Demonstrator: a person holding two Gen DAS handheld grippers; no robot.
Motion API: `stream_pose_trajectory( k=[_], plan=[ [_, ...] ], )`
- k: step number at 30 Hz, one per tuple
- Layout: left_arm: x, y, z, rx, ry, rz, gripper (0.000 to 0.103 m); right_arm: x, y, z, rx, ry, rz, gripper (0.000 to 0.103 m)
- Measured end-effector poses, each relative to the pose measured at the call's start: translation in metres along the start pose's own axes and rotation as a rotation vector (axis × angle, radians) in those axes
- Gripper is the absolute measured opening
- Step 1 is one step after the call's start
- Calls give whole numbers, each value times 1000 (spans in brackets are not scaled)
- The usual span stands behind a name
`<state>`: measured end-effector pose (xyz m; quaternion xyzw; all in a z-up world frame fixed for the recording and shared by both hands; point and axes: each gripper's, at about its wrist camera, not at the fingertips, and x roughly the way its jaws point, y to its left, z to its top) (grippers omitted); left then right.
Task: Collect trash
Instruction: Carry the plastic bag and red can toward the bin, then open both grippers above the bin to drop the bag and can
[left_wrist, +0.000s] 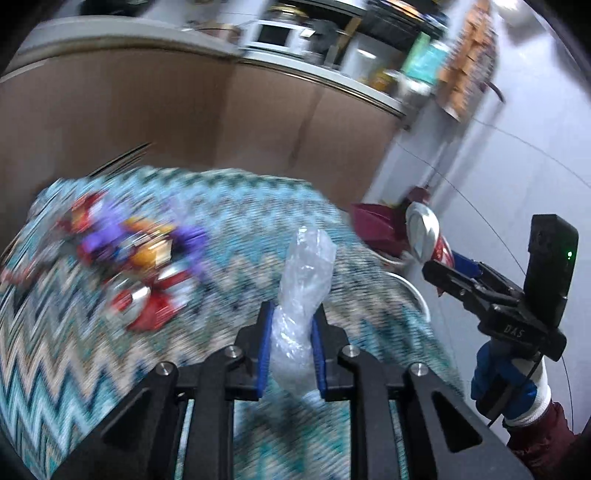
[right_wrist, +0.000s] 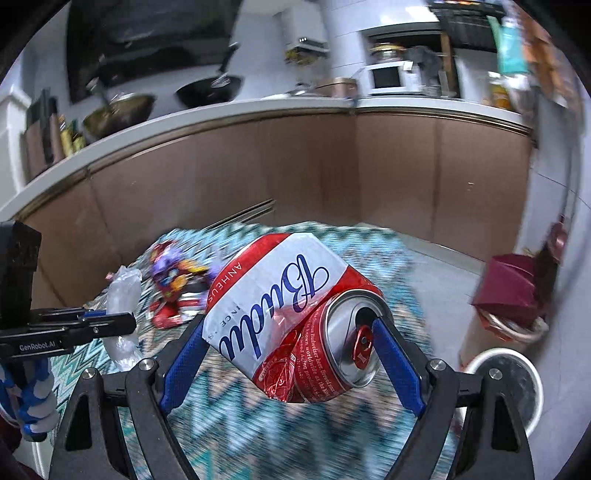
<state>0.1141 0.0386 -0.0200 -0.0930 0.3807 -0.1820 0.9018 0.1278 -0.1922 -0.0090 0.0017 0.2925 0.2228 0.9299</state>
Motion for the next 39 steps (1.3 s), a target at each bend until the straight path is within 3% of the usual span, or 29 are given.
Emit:
stream_pose_trajectory(
  k=[8, 16, 24, 28, 34, 39],
  plan=[
    [98, -127, 62, 187, 83, -166, 18, -44, -117, -22, 165, -53, -183, 87],
    [243, -251, 98, 282, 183, -200, 22, -32, -240, -61, 369, -34, -310, 88],
    [355, -295, 104, 263, 289, -206, 24, 10, -319, -98, 459, 52, -384, 89],
    [392, -301, 95, 242, 335, -213, 36, 29, -338, -116, 480, 104, -420, 89],
    [399, -297, 89, 220, 347, -232, 36, 27, -345, -129, 501, 132, -445, 89],
    [365, -289, 93, 225, 272, -241, 36, 13, -329, -124, 484, 126, -453, 89]
  ],
)
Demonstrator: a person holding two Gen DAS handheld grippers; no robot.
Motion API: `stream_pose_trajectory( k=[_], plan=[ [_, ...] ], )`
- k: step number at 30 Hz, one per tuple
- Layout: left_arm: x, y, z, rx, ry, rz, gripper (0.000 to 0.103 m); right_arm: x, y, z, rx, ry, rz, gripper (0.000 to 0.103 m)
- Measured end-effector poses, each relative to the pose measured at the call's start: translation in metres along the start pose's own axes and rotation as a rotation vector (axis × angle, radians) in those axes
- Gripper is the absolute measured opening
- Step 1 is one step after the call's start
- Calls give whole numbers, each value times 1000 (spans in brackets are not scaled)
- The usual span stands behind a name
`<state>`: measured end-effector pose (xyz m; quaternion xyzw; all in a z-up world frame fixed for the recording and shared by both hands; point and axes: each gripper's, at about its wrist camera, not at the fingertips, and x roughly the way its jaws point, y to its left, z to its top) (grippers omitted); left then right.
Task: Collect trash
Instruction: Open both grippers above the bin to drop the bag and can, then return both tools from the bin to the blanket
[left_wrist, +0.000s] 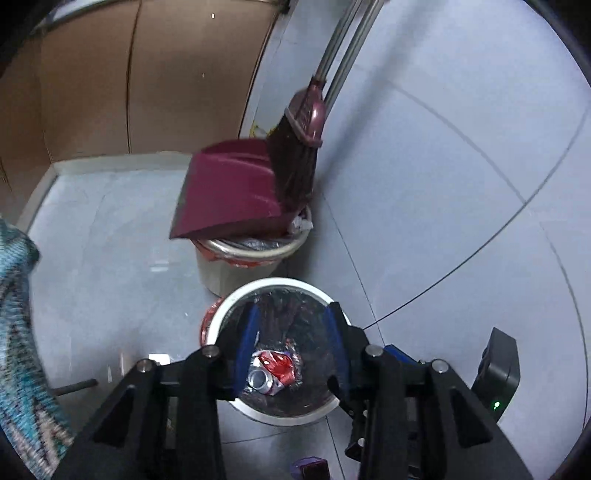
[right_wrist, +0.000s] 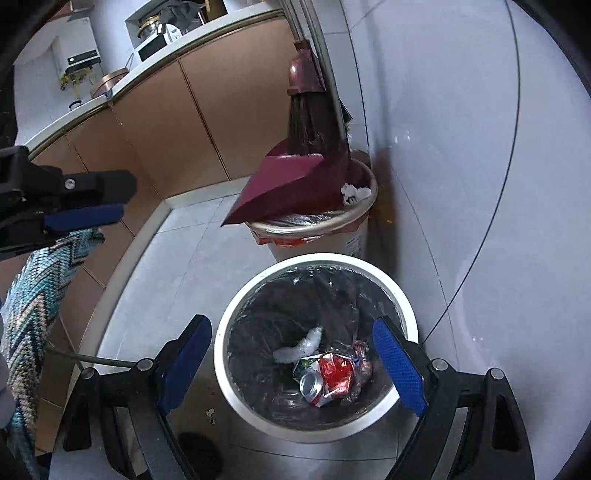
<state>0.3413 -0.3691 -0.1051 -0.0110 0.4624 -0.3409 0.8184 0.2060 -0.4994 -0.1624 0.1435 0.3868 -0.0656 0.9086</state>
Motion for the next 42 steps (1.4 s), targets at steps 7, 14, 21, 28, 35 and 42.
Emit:
stream_pose_trajectory(
  k=[7, 14, 21, 28, 35, 42],
  plan=[
    [-76, 0, -17, -12, -115, 26, 36, -41, 31, 7, -42, -53, -9, 89],
    [-165, 5, -49, -17, -180, 67, 36, -110, 74, 14, -95, -143, 3, 89],
    [-259, 26, -94, -39, -279, 144, 41, -186, 134, 14, -182, -234, 82, 89],
    [-343, 73, -148, -106, -361, 233, 50, -239, 194, 2, -281, -288, 192, 89],
    [-413, 122, -201, -186, -435, 310, 51, -282, 243, -11, -345, -333, 291, 89],
    [-454, 172, -255, -236, -469, 393, 51, -298, 284, -21, -395, -315, 346, 89]
  ],
)
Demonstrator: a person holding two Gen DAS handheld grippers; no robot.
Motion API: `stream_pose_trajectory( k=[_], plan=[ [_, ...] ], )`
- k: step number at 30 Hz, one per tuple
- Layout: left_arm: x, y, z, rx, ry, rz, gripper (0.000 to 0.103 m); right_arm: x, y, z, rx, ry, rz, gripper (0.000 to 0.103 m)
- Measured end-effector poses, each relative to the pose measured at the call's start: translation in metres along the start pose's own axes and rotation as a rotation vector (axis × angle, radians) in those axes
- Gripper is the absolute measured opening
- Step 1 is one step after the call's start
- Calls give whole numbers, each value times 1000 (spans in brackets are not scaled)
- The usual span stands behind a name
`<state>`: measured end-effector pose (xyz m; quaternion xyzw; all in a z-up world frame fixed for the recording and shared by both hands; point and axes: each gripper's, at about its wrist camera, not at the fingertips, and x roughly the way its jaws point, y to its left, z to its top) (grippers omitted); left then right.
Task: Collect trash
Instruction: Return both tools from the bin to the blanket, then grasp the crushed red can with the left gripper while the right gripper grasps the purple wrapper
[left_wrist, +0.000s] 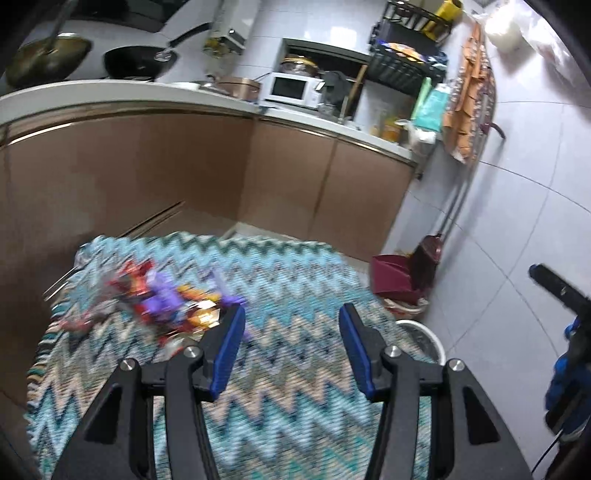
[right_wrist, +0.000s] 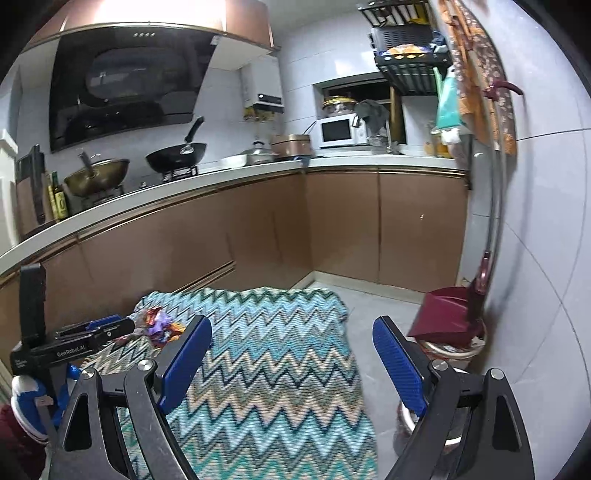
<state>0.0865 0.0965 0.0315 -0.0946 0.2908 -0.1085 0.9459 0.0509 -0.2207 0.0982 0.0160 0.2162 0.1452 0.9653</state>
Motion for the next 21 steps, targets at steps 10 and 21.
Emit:
stream_pose_trajectory(
  k=[10, 21],
  plan=[
    [24, 92, -54, -43, 127, 72, 58, 53, 50, -3, -29, 84, 105, 89],
    [99, 102, -64, -37, 237, 45, 58, 162, 89, -31, -60, 262, 205, 89]
  ],
)
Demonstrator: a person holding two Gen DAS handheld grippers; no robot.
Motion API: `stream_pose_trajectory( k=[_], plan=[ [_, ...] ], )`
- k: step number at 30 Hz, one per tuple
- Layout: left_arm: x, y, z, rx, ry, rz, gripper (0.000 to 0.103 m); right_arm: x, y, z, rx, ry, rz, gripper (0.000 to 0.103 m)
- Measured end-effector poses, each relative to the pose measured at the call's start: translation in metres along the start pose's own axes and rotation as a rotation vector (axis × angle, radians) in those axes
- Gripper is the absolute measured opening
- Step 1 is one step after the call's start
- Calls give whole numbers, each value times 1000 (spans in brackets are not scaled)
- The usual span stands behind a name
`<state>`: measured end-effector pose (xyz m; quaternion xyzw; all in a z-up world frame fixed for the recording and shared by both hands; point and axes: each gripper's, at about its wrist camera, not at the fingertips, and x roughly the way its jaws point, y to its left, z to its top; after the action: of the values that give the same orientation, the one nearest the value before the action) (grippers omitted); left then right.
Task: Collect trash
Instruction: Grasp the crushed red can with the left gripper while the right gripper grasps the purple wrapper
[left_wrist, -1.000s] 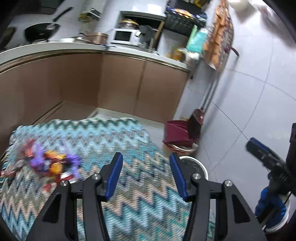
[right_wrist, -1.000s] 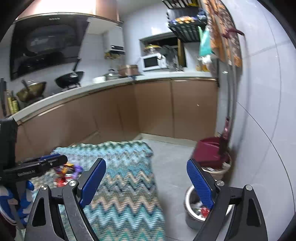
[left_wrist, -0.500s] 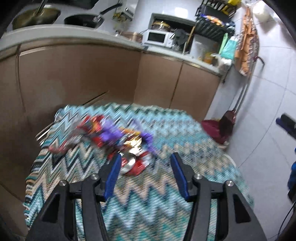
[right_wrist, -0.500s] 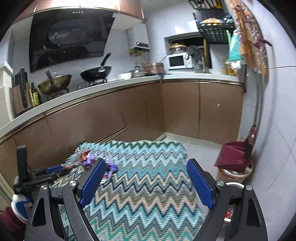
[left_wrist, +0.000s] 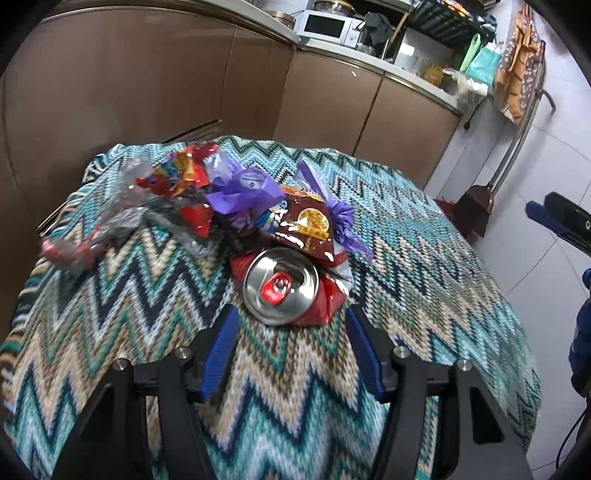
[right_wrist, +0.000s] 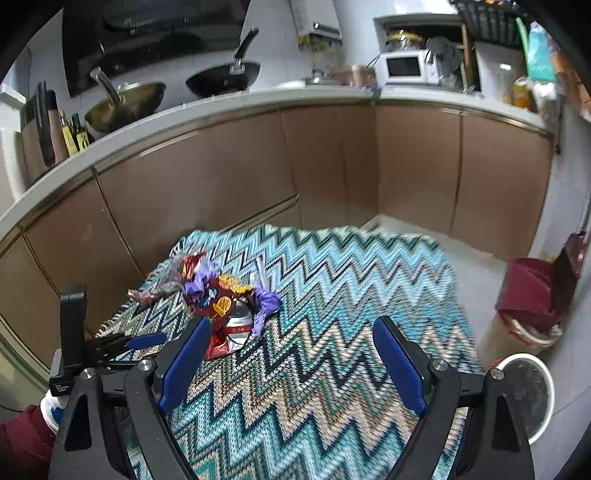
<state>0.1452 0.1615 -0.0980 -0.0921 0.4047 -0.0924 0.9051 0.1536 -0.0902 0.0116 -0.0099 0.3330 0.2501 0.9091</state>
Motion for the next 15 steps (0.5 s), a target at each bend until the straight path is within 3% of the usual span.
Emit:
stream_pose_trajectory(
  k=[11, 15],
  plan=[
    [44, 8, 18, -28, 51, -2, 58, 97, 9, 8, -51, 125, 102, 87],
    [52, 5, 23, -19, 65, 0, 59, 126, 9, 8, -58, 158, 137, 78]
  ],
)
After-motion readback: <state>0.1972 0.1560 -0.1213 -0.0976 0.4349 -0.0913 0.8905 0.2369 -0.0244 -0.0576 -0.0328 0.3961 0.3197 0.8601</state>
